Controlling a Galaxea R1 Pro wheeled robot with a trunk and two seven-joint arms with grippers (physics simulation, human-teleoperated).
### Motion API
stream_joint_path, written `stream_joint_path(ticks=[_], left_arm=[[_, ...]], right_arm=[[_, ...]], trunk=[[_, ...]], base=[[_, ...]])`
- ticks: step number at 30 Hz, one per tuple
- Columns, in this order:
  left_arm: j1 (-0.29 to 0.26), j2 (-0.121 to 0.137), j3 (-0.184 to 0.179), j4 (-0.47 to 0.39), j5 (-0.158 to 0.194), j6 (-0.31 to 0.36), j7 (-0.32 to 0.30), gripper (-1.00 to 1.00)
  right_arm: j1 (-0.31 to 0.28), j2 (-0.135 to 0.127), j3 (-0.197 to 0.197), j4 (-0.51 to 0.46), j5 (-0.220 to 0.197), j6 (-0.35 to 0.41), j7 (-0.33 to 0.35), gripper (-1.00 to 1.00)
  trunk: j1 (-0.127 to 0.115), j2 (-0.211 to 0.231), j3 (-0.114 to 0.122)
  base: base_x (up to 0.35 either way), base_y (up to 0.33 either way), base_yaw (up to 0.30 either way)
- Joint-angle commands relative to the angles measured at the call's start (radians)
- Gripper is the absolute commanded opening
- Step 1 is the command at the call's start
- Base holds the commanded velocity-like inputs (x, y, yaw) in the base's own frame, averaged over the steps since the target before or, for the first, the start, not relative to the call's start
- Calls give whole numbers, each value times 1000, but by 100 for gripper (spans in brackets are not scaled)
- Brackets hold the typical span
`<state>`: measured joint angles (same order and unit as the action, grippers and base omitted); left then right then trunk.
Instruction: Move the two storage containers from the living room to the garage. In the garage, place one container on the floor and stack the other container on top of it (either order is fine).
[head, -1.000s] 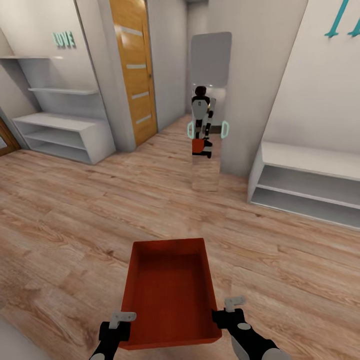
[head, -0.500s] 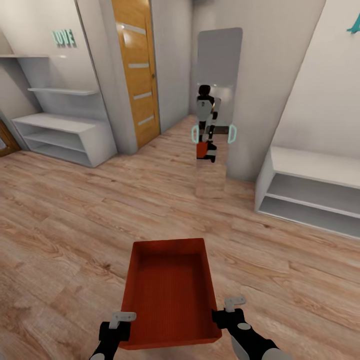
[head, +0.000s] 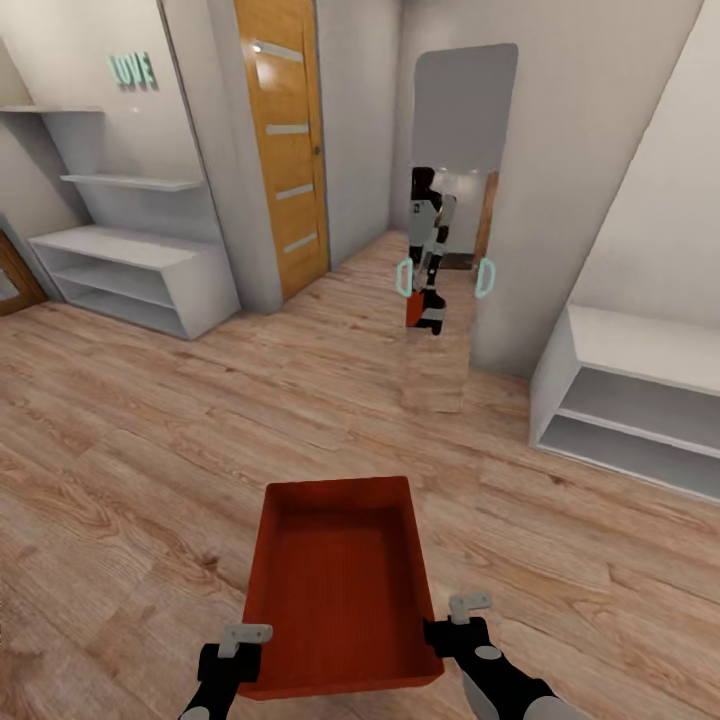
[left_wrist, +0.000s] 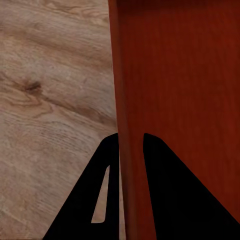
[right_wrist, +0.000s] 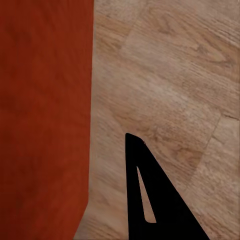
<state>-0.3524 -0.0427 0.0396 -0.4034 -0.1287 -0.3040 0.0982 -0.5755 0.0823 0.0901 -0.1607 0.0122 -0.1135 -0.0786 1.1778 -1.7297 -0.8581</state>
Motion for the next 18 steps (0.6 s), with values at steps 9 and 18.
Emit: stream_joint_path(ticks=[9, 18], left_arm=[[0, 1, 8, 2, -3, -4, 14, -100], [0, 1, 8, 2, -3, -4, 14, -100]], right_arm=[[-1, -4, -9, 0, 5, -3, -13, -100], [-1, -4, -9, 0, 5, -3, -13, -100]], trunk=[[1, 0, -9], [1, 0, -14]], base=[[346, 0, 215], [346, 0, 89]])
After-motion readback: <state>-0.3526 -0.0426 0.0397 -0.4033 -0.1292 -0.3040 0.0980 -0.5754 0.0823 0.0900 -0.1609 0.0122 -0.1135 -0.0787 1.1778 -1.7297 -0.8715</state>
